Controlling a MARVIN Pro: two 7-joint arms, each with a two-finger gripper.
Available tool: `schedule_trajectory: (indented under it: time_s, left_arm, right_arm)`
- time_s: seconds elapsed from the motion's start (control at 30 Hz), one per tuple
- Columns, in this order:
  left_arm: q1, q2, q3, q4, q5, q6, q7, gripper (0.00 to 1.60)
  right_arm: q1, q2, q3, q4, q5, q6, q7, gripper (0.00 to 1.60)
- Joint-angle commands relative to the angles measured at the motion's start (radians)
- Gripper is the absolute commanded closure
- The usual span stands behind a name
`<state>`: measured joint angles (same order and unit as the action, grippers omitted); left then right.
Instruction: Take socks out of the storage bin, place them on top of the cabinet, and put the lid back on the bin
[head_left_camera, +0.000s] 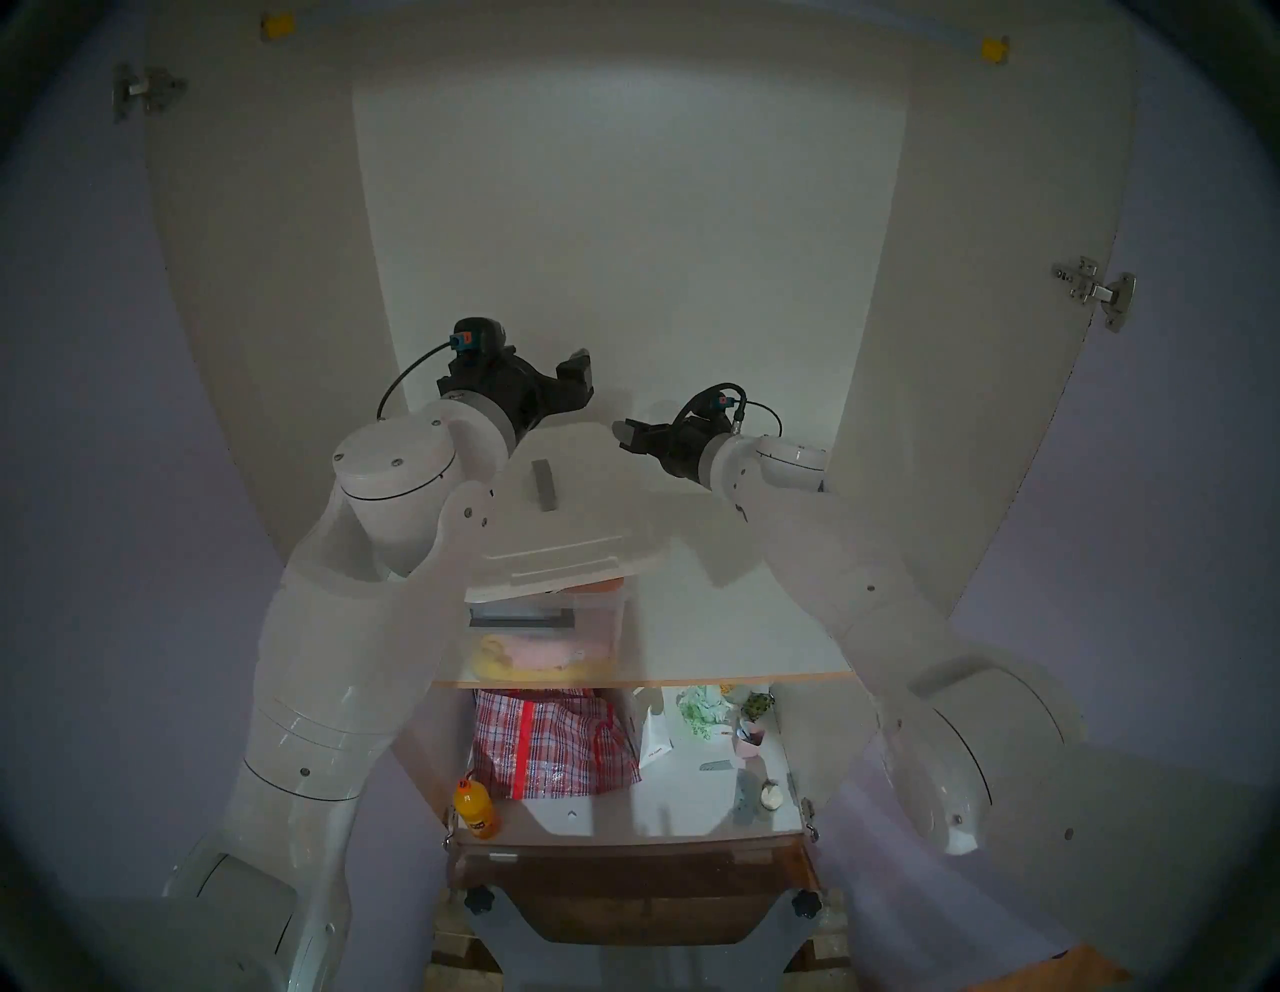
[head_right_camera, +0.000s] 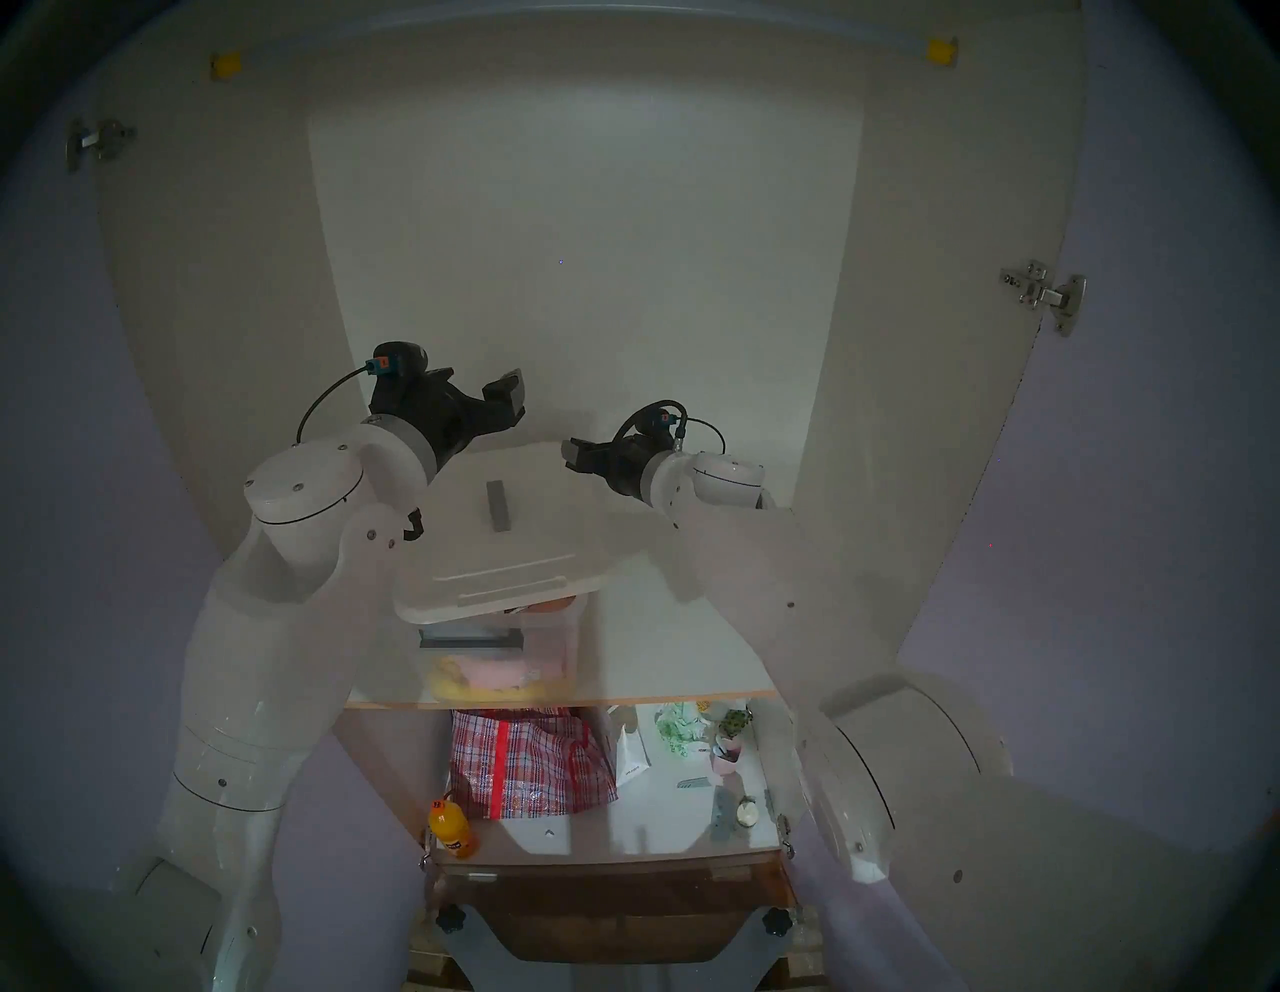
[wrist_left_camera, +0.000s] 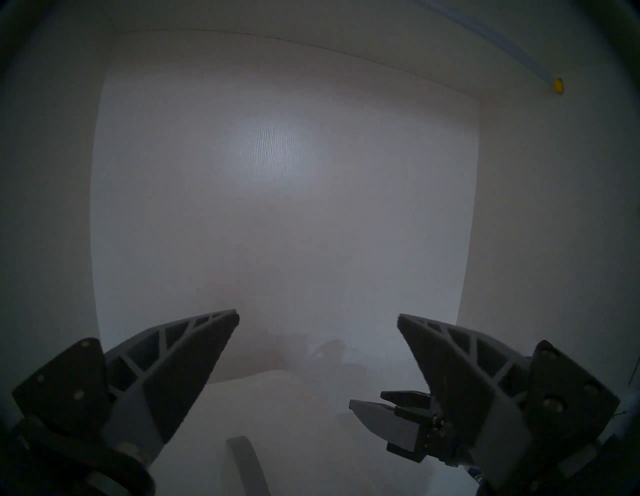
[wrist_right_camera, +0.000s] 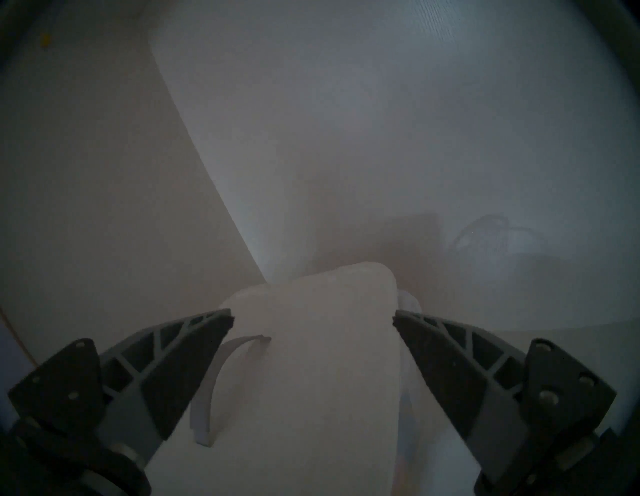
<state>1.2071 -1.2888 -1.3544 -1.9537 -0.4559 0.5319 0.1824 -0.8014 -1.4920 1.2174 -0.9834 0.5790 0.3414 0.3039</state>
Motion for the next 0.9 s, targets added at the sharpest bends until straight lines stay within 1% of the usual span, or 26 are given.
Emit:
schedule_trajectory:
  time_s: [0.0,0.13,0.17,0.23,0.37,0.43,0.53,0.6,0.67,0.83,0.87]
  left_arm:
    - [-0.021,-0.002,-0.003,-0.025,0.000,-0.009,-0.005,0.00]
    - [-0.021,-0.002,-0.004,-0.026,-0.001,-0.009,-0.005,0.00]
    - [-0.021,-0.002,-0.004,-0.026,-0.001,-0.009,-0.005,0.00]
    - [-0.021,-0.002,-0.004,-0.026,-0.001,-0.010,-0.005,0.00]
    - [-0.021,-0.002,-0.004,-0.026,-0.001,-0.010,-0.006,0.00]
    - [-0.021,-0.001,-0.004,-0.027,-0.001,-0.011,-0.006,0.00]
    - [-0.021,-0.001,-0.004,-0.028,-0.001,-0.012,-0.007,0.00]
    - [-0.021,0.000,-0.004,-0.028,-0.001,-0.012,-0.008,0.00]
    - [-0.021,-0.001,-0.004,-0.028,-0.001,-0.012,-0.008,0.00]
    - [-0.023,0.002,0.004,-0.026,0.007,-0.007,-0.004,0.00]
    - [-0.020,-0.012,0.002,-0.026,-0.007,0.004,-0.002,0.00]
  right_arm:
    - [-0.109,0.043,0.000,-0.115,-0.005,-0.001,-0.070,0.00]
    - [-0.186,0.098,-0.021,-0.232,0.005,0.022,-0.149,0.00]
    - [-0.190,0.107,-0.031,-0.237,0.010,0.023,-0.163,0.00]
    - [-0.234,0.125,-0.035,-0.292,0.017,0.025,-0.208,0.00]
    - [-0.293,0.138,-0.029,-0.326,0.030,0.019,-0.271,0.00]
    - [-0.315,0.135,-0.020,-0.335,0.034,0.008,-0.291,0.00]
    - [-0.315,0.124,-0.028,-0.295,0.020,-0.027,-0.306,0.00]
    - [-0.306,0.115,-0.031,-0.258,0.015,-0.056,-0.294,0.00]
    - [-0.298,0.103,-0.022,-0.228,0.031,-0.084,-0.265,0.00]
    - [-0.290,0.089,-0.002,-0.242,0.054,-0.066,-0.261,0.00]
    - [-0.291,0.088,0.001,-0.241,0.056,-0.067,-0.259,0.00]
